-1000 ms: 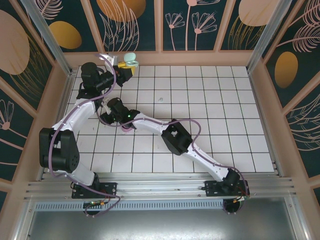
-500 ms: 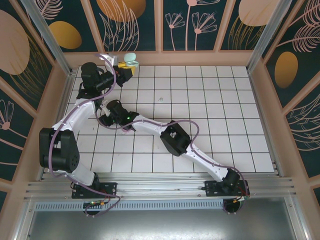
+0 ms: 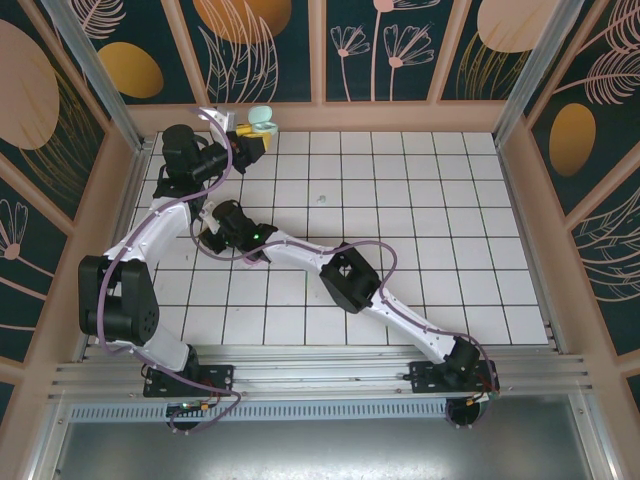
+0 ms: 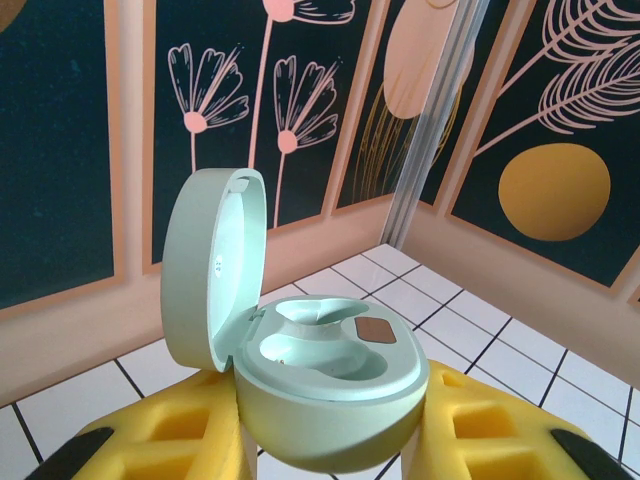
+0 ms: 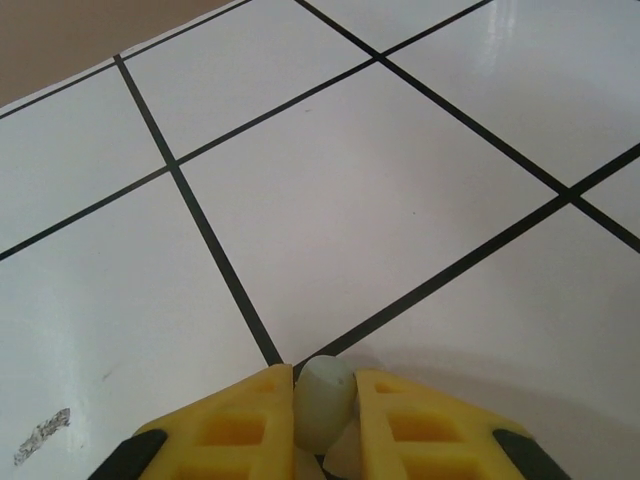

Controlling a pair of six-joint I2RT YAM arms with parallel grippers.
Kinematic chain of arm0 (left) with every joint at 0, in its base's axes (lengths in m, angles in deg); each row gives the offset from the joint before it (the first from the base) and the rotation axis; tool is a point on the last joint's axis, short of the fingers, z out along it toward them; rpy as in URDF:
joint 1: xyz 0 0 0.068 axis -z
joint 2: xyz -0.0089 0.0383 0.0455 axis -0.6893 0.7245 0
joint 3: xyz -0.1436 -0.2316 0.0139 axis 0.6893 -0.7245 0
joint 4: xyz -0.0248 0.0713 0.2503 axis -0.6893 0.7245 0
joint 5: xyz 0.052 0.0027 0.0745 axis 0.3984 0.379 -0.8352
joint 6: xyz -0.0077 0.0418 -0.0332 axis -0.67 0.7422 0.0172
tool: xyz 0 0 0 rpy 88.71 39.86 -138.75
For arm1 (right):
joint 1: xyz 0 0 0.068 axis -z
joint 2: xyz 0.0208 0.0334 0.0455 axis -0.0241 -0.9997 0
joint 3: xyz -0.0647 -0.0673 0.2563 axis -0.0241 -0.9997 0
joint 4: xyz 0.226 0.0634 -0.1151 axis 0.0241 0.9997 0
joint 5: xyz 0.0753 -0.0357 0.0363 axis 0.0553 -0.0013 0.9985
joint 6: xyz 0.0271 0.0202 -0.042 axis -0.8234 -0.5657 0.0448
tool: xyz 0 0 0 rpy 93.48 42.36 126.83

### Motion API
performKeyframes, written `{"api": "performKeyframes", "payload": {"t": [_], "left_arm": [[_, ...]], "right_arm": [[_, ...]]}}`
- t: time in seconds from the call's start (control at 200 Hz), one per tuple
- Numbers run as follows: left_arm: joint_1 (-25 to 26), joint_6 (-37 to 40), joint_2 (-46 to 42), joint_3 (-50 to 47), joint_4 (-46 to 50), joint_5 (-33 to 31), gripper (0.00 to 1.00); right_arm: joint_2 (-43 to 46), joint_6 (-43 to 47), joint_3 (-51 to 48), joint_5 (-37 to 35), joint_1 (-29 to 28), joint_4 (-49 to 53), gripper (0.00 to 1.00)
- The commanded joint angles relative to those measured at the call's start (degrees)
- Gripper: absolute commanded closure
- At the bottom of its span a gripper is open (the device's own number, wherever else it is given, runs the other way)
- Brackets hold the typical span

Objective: Insert the wireless bluetooth earbuds into the charging case

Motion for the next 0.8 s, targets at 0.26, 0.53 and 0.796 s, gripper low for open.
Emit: {"api": "performKeyframes", "payload": {"t": [0.26,0.53,0.796], "left_arm": [[-0.5,-0.5,-1.4,-0.3,-0.3,1.1,1.0],[-0.5,-1.0,-2.0,-1.1,-0.5,1.3,1.0],[-0.5,-1.1,-2.9,-2.9,-0.9,1.7,1.0]], "right_arm": [[14.7,-3.3,-18.0,-0.6,1.9,0.4,0.89],[25.1,-7.4,-32.6,-1.5,4.8,-4.1,0.9],[40.6,-17.4,-57.7,-1.1,10.9,-12.6,0.91]]}}
